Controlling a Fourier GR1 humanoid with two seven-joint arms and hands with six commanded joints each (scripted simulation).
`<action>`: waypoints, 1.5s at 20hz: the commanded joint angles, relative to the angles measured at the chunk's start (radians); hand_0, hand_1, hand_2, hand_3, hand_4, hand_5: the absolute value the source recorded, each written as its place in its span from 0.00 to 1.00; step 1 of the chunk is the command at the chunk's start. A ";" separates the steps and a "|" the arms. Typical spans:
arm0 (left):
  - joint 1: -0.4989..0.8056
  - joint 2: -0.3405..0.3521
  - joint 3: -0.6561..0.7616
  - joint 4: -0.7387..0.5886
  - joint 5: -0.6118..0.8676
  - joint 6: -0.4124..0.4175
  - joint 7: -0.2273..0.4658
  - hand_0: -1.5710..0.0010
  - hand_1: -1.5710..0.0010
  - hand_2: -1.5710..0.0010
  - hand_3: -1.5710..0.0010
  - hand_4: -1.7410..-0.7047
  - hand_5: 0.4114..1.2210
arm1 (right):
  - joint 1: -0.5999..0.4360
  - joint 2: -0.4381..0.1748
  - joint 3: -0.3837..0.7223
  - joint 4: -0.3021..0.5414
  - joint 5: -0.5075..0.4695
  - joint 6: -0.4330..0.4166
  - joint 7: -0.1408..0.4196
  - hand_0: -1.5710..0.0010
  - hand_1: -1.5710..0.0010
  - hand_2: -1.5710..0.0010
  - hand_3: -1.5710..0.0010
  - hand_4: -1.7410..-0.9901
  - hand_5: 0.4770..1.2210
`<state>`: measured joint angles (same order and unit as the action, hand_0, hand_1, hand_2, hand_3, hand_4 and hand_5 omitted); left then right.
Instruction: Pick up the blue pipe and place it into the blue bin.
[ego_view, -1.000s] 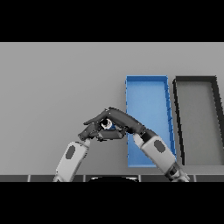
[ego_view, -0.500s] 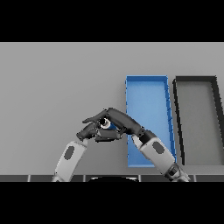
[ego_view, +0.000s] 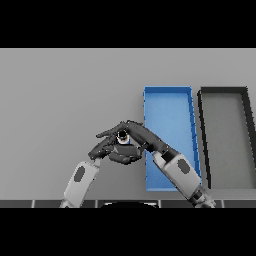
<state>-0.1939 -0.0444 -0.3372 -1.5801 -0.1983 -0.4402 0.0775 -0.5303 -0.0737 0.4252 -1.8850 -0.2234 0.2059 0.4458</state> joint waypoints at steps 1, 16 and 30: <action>-0.007 0.001 0.006 0.005 0.003 0.000 0.006 0.98 0.98 0.99 0.99 0.79 0.09 | -0.017 0.007 -0.005 0.000 -0.011 -0.009 0.016 0.00 0.00 0.00 0.00 0.00 1.00; 0.023 0.019 -0.003 -0.036 0.011 -0.023 0.049 1.00 1.00 1.00 1.00 0.82 0.01 | -0.488 -0.249 -0.424 0.182 -0.245 -0.211 0.153 0.00 0.00 0.00 0.00 0.00 1.00; 0.032 0.023 -0.006 -0.031 0.007 -0.016 0.018 1.00 1.00 1.00 1.00 0.83 0.01 | 0.089 -0.395 -0.464 0.084 -0.223 -0.284 0.164 0.00 0.00 0.00 0.00 0.00 1.00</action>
<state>-0.1606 -0.0207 -0.3427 -1.6107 -0.1914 -0.4564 0.0929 -0.4398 -0.4689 -0.0381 -1.8003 -0.4485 -0.0771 0.6094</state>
